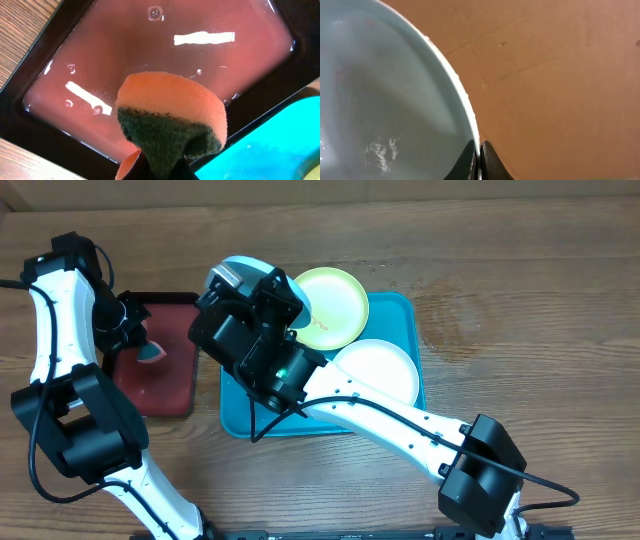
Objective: Clean dirty plates on tray and stack at the side
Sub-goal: 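Lift the light blue plate with the right gripper and place it right of tray, then reach the right gripper to the yellow plate and grip its rim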
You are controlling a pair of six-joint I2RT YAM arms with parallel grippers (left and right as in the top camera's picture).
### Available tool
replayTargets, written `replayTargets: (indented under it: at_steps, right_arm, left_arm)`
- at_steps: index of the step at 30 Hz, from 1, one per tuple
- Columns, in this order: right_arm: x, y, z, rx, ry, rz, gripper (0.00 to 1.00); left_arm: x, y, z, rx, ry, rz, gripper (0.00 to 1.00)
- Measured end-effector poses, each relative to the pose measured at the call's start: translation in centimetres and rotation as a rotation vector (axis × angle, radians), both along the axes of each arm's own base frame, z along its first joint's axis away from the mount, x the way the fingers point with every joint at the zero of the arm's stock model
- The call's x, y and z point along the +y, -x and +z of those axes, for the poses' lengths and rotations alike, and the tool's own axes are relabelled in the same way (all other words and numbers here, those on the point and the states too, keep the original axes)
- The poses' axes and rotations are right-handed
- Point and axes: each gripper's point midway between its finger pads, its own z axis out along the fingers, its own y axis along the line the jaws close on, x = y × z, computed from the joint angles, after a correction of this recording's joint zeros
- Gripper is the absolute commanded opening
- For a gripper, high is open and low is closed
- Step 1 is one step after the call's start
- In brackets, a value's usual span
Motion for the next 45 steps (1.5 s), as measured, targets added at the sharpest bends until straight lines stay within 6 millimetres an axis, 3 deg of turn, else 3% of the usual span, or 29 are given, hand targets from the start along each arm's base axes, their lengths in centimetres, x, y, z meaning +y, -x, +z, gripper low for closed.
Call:
replayTargets:
  at_steps: [2,6,8,13,16,18,22,27,32,39,45]
  right_arm:
    - [0.1,0.2,-0.9,0.035,-0.050,0.005,0.04]
    - [2.2,1.4,-5.6,0.286,-0.150,0.161,0.04]
    - [2.4,1.3,-7.0,0.359,-0.202,0.177,0.04]
    - [-1.7,-1.7,-6.2,0.318,-0.344,0.002,0.04]
    - [-5.4,-3.7,-6.2,0.397,-0.460,-0.057,0.04]
    - [-9.3,-5.3,-6.2,0.479,-0.578,-0.112,0.04]
    - [-19.8,-7.6,-6.9,0.614,-0.820,-0.315,0.04]
    - [-32.3,-6.2,-9.9,0.713,-1.033,-0.660,0.04]
    - [-39.6,-3.7,-13.3,0.740,-1.148,-0.882,0.04]
    - [-45.6,-1.9,-17.7,0.683,-1.242,-1.024,0.04]
    - [-46.7,-1.5,-21.2,0.645,-1.268,-1.029,0.04]
  left_arm:
    - [0.0,0.0,0.0,0.000,0.000,0.000,0.04]
    - [0.0,0.1,0.0,0.002,0.002,0.000,0.04]
    - [0.0,0.1,0.0,0.003,0.002,0.000,0.04]
    - [0.0,0.1,0.0,0.003,0.002,0.000,0.04]
    - [-0.1,0.1,0.0,0.003,0.002,0.000,0.04]
    - [-0.1,0.1,0.0,0.003,0.003,0.000,0.04]
    - [-0.1,0.1,0.0,0.002,0.006,0.000,0.04]
    - [-0.1,0.0,0.0,-0.001,0.008,0.000,0.04]
    - [0.0,-0.3,0.0,-0.014,0.003,0.000,0.04]
    - [0.0,-0.3,0.0,-0.014,0.003,0.000,0.04]
    - [0.0,-0.3,0.0,-0.013,0.003,0.000,0.04]
